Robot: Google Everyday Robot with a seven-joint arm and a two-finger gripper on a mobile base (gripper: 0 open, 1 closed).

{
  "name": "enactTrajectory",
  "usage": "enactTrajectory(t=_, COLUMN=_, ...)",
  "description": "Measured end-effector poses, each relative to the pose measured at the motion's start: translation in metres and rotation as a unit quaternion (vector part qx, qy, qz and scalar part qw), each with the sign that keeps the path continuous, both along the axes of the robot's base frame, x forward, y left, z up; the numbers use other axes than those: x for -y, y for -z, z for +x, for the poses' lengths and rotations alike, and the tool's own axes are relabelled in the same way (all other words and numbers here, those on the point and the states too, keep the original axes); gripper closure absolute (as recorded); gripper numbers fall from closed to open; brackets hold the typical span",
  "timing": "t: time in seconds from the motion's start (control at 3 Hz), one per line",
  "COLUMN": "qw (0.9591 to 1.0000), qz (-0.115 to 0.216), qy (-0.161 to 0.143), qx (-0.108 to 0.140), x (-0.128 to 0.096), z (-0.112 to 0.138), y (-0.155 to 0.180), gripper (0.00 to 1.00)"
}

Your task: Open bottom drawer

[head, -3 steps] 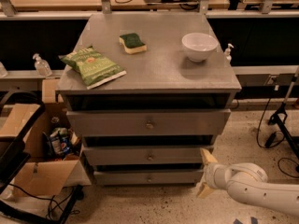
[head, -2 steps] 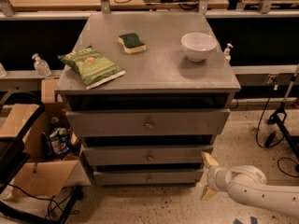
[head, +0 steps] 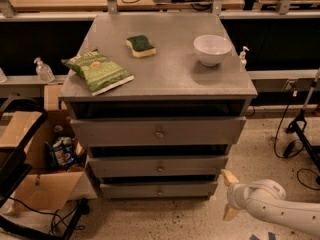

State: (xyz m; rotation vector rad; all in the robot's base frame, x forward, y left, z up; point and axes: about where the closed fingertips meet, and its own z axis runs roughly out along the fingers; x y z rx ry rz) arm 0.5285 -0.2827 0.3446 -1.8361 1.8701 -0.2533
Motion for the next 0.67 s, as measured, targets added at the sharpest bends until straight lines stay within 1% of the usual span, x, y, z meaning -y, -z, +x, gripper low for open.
enactTrajectory(t=0.33, qw=0.9997, qz=-0.001, qy=-0.018, qx=-0.015, x=-0.028, z=0.002, y=0.016, gripper=0.00)
enactTrajectory(t=0.67, qw=0.9987, qz=0.009, qy=-0.047, qx=-0.019, x=-0.066, z=0.012, y=0.035, gripper=0.00)
